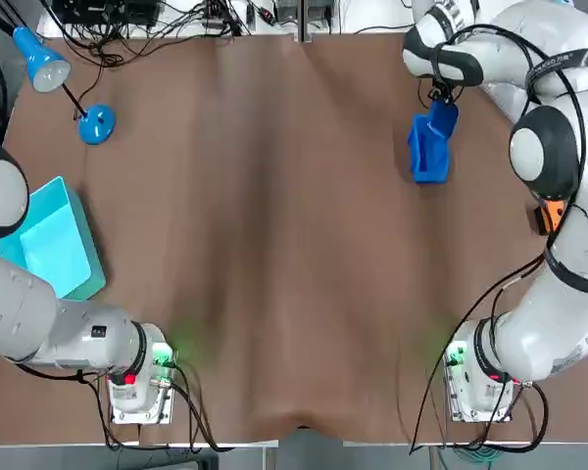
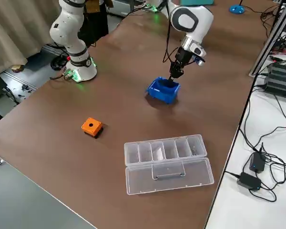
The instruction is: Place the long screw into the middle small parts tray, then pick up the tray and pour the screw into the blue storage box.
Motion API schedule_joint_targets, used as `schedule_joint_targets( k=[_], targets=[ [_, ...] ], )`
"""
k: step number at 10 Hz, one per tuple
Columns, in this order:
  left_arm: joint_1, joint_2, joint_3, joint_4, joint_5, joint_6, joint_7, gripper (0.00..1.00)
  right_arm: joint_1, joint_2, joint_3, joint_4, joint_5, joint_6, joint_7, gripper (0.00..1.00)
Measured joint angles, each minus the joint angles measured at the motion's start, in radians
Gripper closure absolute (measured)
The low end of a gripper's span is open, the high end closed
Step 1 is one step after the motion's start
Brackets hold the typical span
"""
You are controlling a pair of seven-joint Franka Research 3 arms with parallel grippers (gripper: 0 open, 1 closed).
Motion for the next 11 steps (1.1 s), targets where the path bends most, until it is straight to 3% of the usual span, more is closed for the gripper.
schedule_joint_targets(
  k=[2, 5, 11],
  targets=[
    [0.0, 0.0, 0.0, 0.0, 0.0, 0.0, 0.0, 0.0, 0.019, 0.0, 0.001, -0.011, -0.045, -0.006, 0.033, 0.96],
    [0.0, 0.0, 0.0, 0.0, 0.0, 0.0, 0.0, 0.0, 0.13, 0.006, 0.003, -0.033, -0.133, -0.079, 0.194, 0.96],
    [0.0, 0.0, 0.0, 0.0, 0.0, 0.0, 0.0, 0.0, 0.132, 0.009, -0.006, -0.051, -0.206, -0.08, 0.222, 0.96]
  ],
)
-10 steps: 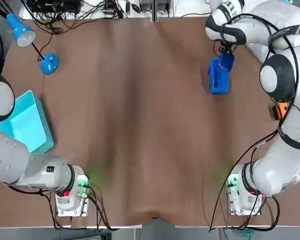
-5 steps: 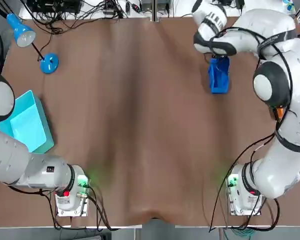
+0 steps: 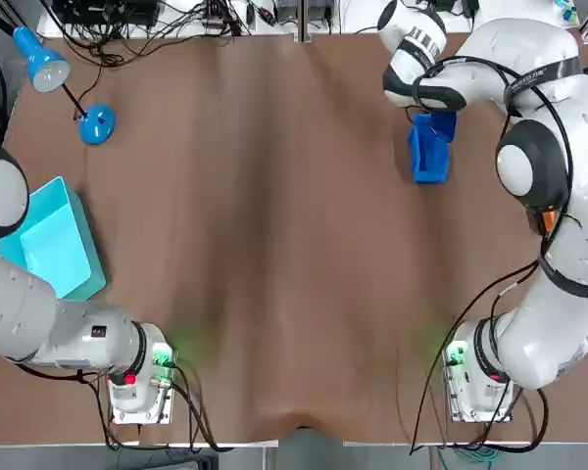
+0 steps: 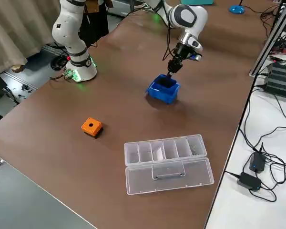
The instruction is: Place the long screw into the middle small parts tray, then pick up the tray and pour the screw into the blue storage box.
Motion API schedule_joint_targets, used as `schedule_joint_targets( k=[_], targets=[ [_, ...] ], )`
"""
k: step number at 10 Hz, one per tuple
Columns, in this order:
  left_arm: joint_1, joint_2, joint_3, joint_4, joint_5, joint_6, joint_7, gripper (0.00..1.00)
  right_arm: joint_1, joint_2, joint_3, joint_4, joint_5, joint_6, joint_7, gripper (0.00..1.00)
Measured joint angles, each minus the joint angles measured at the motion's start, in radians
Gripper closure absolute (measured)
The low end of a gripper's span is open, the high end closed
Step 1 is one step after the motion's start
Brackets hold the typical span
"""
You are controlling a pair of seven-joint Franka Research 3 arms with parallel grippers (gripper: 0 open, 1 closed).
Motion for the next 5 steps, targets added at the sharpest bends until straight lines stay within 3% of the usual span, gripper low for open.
schedule_joint_targets(
  k=[5],
  targets=[
    [0.0, 0.001, 0.0, 0.0, 0.0, 0.0, 0.0, 0.0, 0.012, 0.002, 0.004, -0.028, -0.067, 0.0, 0.137, 0.96]
  ],
)
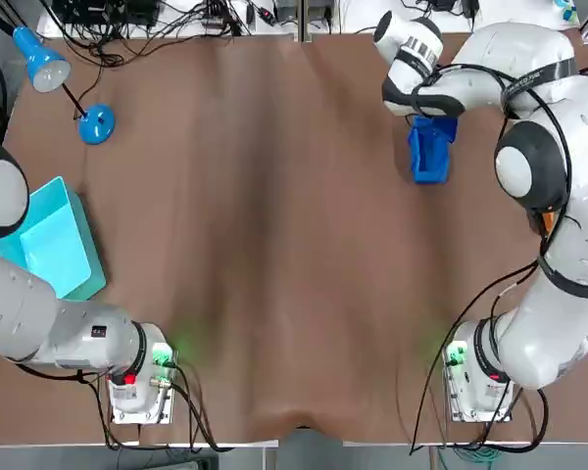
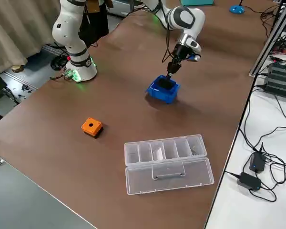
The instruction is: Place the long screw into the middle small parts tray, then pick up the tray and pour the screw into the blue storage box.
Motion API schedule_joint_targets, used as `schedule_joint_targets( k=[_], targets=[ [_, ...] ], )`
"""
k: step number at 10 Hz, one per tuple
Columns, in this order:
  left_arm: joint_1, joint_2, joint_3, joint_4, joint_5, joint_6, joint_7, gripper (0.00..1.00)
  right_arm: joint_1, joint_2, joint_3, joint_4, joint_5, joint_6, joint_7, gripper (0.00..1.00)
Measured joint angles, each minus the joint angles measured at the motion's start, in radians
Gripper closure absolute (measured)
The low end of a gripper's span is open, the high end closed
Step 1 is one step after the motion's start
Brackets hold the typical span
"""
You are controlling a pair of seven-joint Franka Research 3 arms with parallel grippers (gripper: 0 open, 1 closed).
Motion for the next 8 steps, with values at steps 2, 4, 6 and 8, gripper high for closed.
schedule_joint_targets(
  k=[2, 4, 6, 8],
  targets=[
    [0.0, 0.001, 0.0, 0.0, 0.0, 0.0, 0.0, 0.0, 0.026, 0.001, 0.002, -0.005, -0.006, -0.008, 0.108, 0.96],
    [0.0, 0.002, 0.0, 0.0, 0.0, 0.0, 0.0, 0.0, 0.025, 0.0, 0.0, -0.009, -0.007, -0.011, 0.121, 0.96],
    [0.0, 0.002, 0.0, 0.0, 0.0, 0.0, 0.0, 0.0, 0.015, -0.002, -0.001, 0.0, 0.005, -0.01, 0.089, 0.96],
    [0.0, 0.002, 0.0, 0.0, 0.0, 0.0, 0.0, 0.0, 0.003, -0.022, -0.002, 0.045, 0.083, -0.009, 0.011, 0.96]
  ],
)
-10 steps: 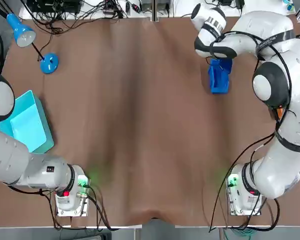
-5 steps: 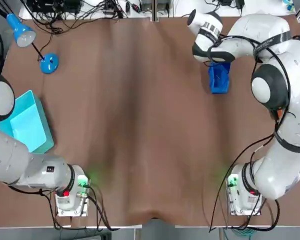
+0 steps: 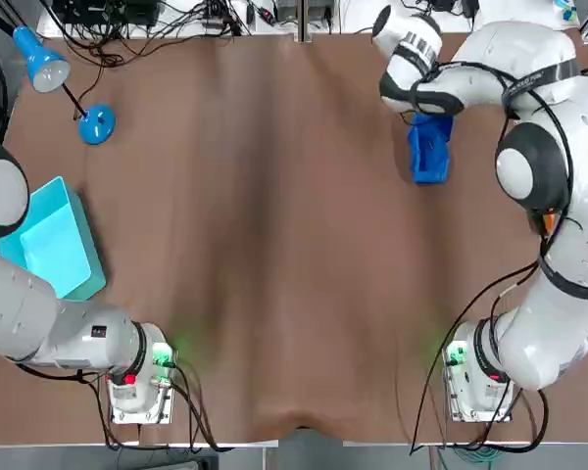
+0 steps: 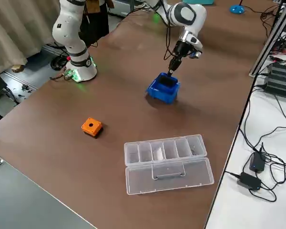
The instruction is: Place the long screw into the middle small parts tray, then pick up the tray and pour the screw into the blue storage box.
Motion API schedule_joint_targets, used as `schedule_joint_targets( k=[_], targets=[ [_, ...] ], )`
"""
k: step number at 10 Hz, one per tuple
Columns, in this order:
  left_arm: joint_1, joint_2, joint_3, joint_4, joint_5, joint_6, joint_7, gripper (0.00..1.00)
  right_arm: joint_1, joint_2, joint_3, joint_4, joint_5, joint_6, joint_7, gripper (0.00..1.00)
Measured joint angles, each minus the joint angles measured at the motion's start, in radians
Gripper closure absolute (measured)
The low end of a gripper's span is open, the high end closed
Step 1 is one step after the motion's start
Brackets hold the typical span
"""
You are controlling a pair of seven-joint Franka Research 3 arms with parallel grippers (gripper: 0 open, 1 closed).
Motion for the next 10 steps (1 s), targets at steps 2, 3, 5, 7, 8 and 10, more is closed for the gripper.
schedule_joint_targets(
  k=[2, 3, 5, 7, 8, 10],
  targets=[
    [0.0, 0.0, 0.0, 0.0, 0.0, 0.0, 0.0, 0.0, -0.005, -0.04, 0.0, 0.037, 0.123, 0.0, -0.048, 0.96],
    [0.0, 0.0, 0.0, 0.0, 0.0, 0.0, 0.0, 0.0, -0.007, -0.057, 0.0, 0.057, 0.204, 0.001, -0.069, 0.96],
    [0.0, 0.0, 0.0, 0.0, 0.0, 0.0, 0.0, 0.0, -0.031, -0.067, -0.001, 0.101, 0.417, 0.01, -0.102, 0.96],
    [0.0, 0.0, 0.0, 0.0, 0.0, 0.0, 0.0, 0.0, -0.063, -0.066, -0.002, 0.109, 0.677, 0.062, -0.115, 0.96],
    [0.0, 0.0, 0.0, 0.0, 0.0, 0.0, 0.0, 0.0, -0.072, -0.062, -0.002, 0.108, 0.819, 0.1, -0.118, 0.96],
    [0.0, 0.001, 0.0, 0.0, 0.0, 0.0, 0.0, 0.0, -0.068, -0.028, 0.004, 0.105, 1.07, 0.205, -0.121, 0.96]
  ],
)
